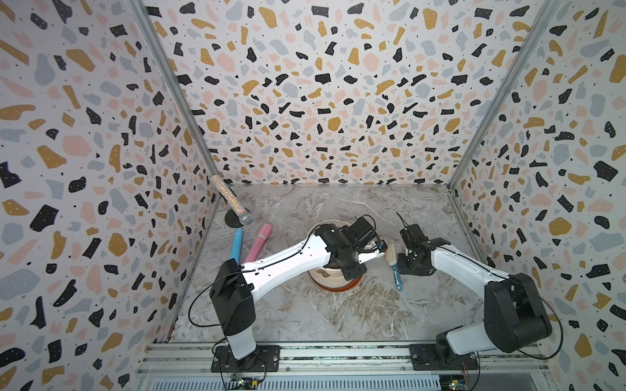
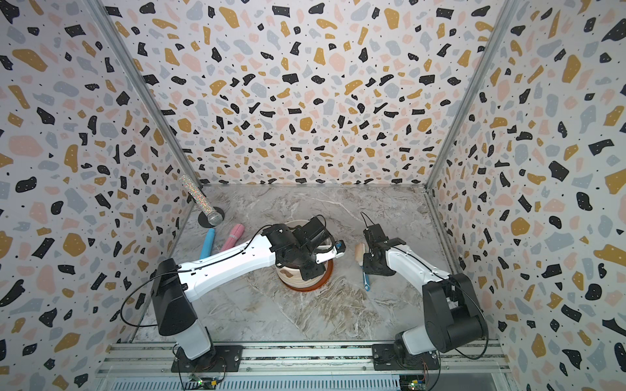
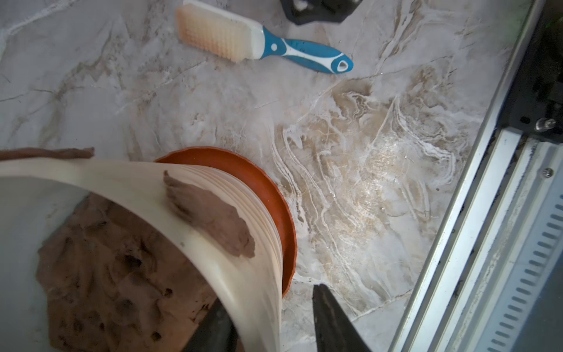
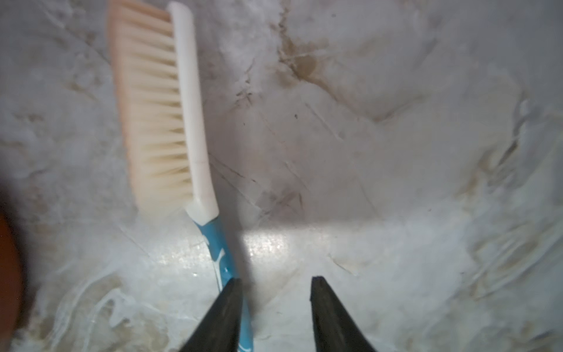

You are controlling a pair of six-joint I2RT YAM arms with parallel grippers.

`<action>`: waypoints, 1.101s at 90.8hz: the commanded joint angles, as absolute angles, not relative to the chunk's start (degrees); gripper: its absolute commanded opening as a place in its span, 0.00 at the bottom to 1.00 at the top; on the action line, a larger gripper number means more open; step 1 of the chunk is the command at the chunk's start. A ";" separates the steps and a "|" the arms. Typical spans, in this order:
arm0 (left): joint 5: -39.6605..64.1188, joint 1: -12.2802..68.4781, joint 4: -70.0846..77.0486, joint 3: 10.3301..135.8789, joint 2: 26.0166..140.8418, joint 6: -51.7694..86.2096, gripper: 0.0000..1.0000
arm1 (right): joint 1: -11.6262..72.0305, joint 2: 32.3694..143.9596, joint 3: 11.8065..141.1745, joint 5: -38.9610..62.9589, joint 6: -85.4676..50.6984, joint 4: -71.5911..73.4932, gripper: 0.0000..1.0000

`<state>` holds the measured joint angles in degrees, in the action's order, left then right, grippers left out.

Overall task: Scrub the dried mud off the ceramic pot
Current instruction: Move the brush to the center of the board.

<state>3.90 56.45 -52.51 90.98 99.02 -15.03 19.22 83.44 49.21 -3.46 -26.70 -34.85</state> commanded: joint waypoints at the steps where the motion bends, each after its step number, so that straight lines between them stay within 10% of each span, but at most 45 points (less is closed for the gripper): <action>1: 6.93 56.83 -52.34 93.16 95.47 -17.72 0.45 | 19.31 81.82 50.14 4.12 -26.03 -34.43 0.57; 66: -0.47 47.10 -62.51 91.91 80.59 -19.54 0.65 | 19.25 97.64 58.05 -1.53 -24.57 -32.13 0.63; 100: 18.41 28.88 -61.66 89.53 75.79 -12.60 0.72 | 19.33 94.12 55.20 -3.20 -21.30 -27.01 0.36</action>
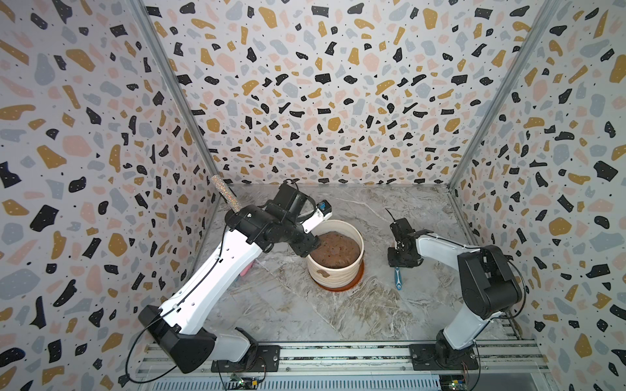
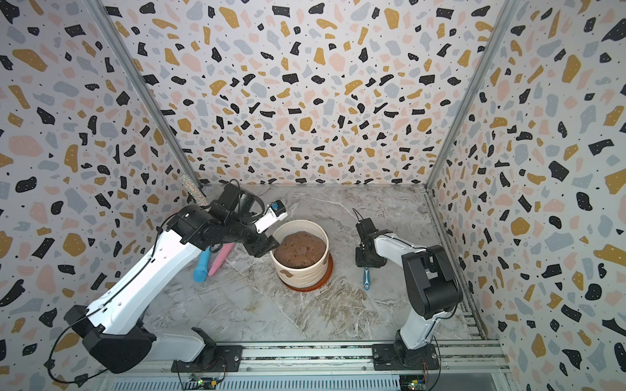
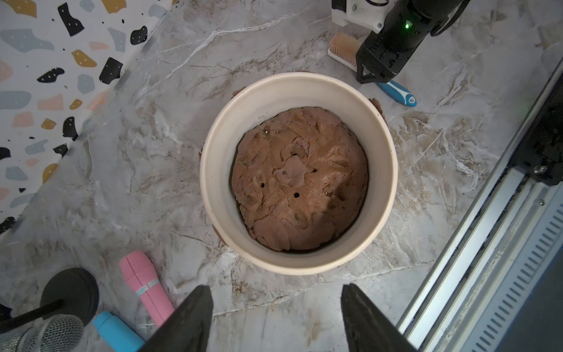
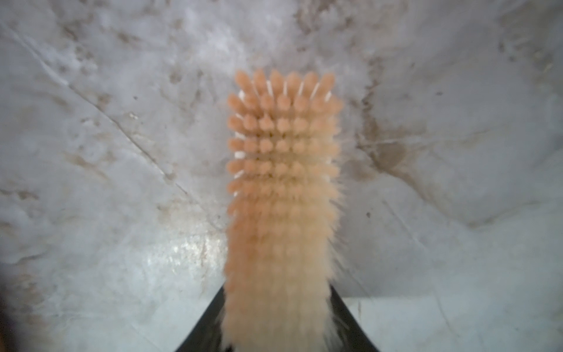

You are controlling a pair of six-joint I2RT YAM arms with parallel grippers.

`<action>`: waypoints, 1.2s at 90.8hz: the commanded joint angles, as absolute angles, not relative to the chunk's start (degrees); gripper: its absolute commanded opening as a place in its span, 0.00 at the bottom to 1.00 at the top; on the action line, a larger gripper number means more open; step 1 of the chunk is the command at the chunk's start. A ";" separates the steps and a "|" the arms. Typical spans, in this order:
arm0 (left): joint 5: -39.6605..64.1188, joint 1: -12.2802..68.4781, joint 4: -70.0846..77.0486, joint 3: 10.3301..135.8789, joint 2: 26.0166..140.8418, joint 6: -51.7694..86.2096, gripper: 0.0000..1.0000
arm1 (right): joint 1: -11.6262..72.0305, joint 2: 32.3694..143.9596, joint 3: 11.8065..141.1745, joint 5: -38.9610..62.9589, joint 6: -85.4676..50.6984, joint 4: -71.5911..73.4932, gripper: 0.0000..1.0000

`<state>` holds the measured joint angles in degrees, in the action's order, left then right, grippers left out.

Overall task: Scrub the dried mud off the ceramic pot
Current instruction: Move the brush to the center of the board, then pick up the brush from the center of the board.

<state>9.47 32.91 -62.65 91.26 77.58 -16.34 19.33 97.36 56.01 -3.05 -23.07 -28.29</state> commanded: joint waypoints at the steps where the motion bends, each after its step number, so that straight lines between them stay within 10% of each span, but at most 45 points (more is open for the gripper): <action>1: 19.00 28.41 -61.55 89.32 75.64 -12.41 0.72 | 19.33 93.69 55.20 -3.14 -21.15 -26.95 0.35; 28: 29.97 18.83 -59.04 86.26 72.65 -7.41 0.79 | 20.00 80.61 56.57 -2.12 -21.34 -29.48 0.30; 41: 31.76 15.76 -56.80 87.08 72.49 2.02 1.00 | 24.53 75.62 60.20 -1.11 -18.74 -32.25 0.27; 109: 62.26 13.40 -33.84 76.78 74.71 27.73 1.00 | 56.37 76.97 79.39 0.17 -8.20 -27.84 0.25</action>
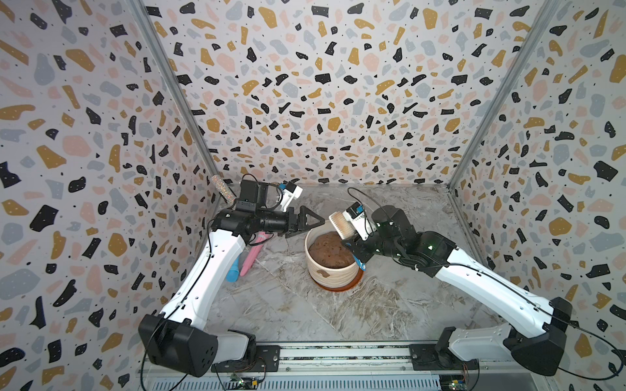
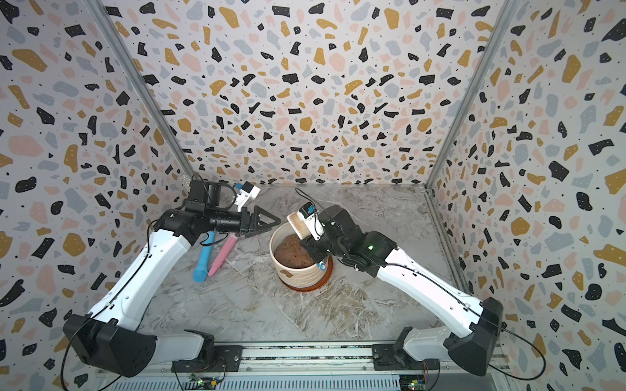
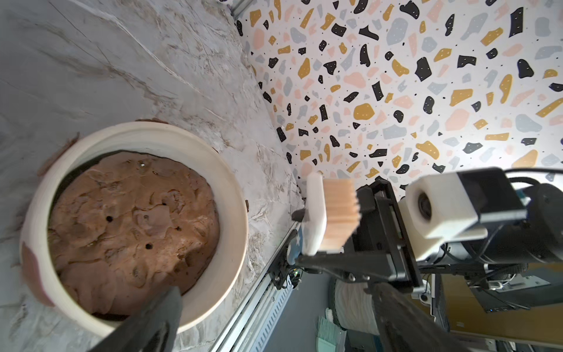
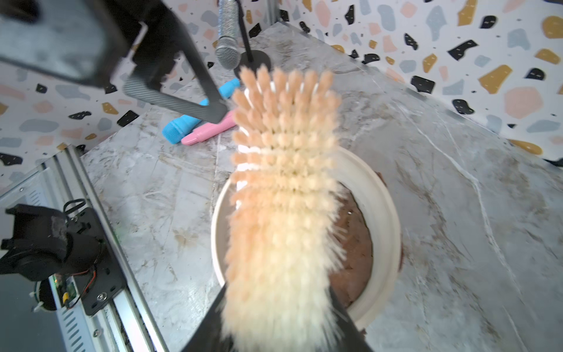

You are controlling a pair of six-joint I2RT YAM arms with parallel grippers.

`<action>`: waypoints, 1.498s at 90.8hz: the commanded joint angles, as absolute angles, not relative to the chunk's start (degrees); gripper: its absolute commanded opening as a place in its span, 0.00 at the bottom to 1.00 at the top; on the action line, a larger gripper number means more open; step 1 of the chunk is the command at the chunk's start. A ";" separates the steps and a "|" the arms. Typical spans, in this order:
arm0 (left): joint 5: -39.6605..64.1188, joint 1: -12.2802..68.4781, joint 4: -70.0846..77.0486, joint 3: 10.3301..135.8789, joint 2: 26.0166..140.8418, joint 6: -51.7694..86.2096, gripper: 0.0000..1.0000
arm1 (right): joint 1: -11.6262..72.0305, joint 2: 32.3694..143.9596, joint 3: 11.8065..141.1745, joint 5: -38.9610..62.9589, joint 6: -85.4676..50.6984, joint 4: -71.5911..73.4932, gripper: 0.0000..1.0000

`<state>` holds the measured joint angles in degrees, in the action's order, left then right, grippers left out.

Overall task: Scrub the dried mud off the ceramic pot
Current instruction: Pick up the brush from the center of the board.

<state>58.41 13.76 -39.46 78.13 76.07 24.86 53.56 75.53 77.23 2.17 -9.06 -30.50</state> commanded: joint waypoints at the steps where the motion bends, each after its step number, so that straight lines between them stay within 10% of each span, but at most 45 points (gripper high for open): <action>1: 62.24 13.43 -33.88 76.62 74.62 27.67 1.00 | 56.62 77.20 79.42 0.09 -8.36 -27.63 0.25; 54: 72.09 13.44 -26.37 70.04 74.18 32.45 0.51 | 60.63 79.56 79.42 -3.92 -7.50 -20.01 0.25; 70: 73.82 13.44 -26.28 70.59 74.72 32.97 0.20 | 60.73 79.63 78.66 -5.78 -6.35 -19.19 0.27; 100: 76.52 12.65 -30.73 72.65 73.93 26.57 0.16 | 60.33 72.63 76.21 4.04 -11.01 -27.18 0.71; 123: 85.98 12.44 -32.17 73.66 73.41 20.41 0.15 | 55.24 65.91 67.49 32.45 -20.71 -21.99 0.74; 136: 90.02 12.39 -32.03 73.55 72.91 18.95 0.14 | 54.35 65.63 62.81 32.30 -25.77 -12.02 0.73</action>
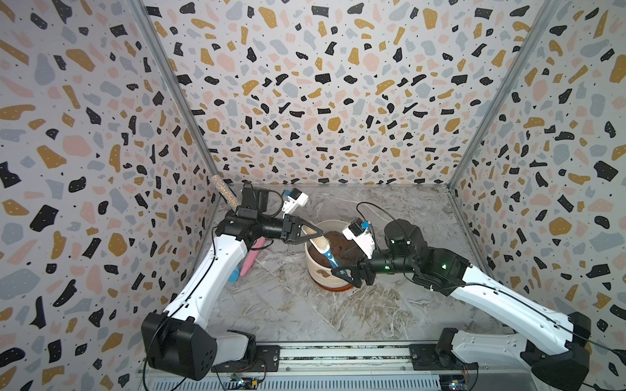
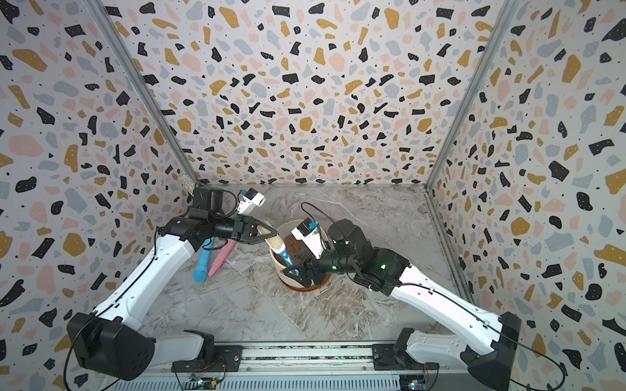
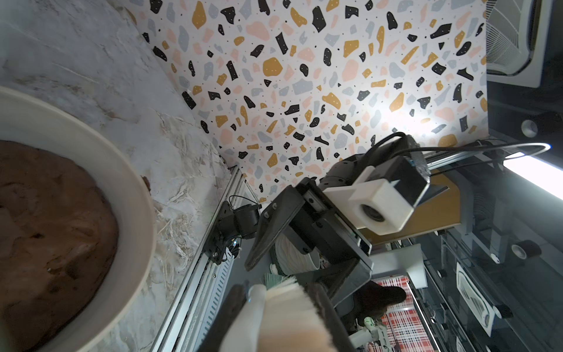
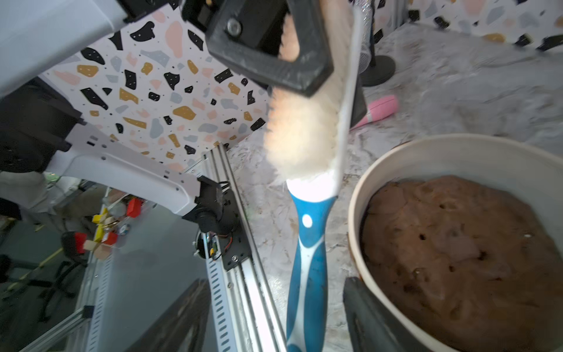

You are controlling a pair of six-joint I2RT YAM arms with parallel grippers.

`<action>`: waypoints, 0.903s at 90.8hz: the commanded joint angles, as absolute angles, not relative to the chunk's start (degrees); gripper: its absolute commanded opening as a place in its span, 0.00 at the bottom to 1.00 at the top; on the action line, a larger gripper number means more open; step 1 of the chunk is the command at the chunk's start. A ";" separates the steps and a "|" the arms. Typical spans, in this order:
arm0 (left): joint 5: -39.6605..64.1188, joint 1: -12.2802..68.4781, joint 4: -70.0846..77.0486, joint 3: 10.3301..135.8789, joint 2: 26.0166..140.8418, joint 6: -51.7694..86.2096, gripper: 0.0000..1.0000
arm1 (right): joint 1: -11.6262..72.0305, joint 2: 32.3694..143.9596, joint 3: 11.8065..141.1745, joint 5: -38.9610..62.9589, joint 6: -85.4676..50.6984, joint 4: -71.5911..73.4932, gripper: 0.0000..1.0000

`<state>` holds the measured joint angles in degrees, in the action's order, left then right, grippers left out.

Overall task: Scrub the dried mud off the ceramic pot
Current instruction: Pick up the brush from the center of the board.

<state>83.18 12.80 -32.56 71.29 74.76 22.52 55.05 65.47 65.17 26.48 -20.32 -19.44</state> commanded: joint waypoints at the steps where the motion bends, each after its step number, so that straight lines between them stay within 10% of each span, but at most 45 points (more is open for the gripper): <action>1: 90.06 12.39 -32.01 73.51 72.80 18.92 0.14 | 54.20 65.77 62.78 32.28 -25.89 -11.72 0.72; 17: 92.78 11.81 -28.89 73.65 72.30 22.59 0.15 | 53.90 68.75 63.83 34.97 -26.87 -7.15 0.64; 31: 92.58 11.17 -28.74 73.36 72.01 22.47 0.16 | 53.88 71.32 62.40 43.69 -32.98 8.03 0.18; 36: 92.19 10.61 -28.74 73.60 71.94 22.64 0.38 | 53.88 71.68 62.97 43.86 -32.76 7.78 0.06; 54: 88.71 5.55 -29.29 74.25 71.78 25.77 0.98 | 53.92 70.35 67.27 27.73 -20.82 -10.71 0.00; 82: 66.17 3.87 -45.63 76.59 71.51 17.20 1.00 | 59.78 77.64 77.60 -3.39 -7.86 -25.64 0.00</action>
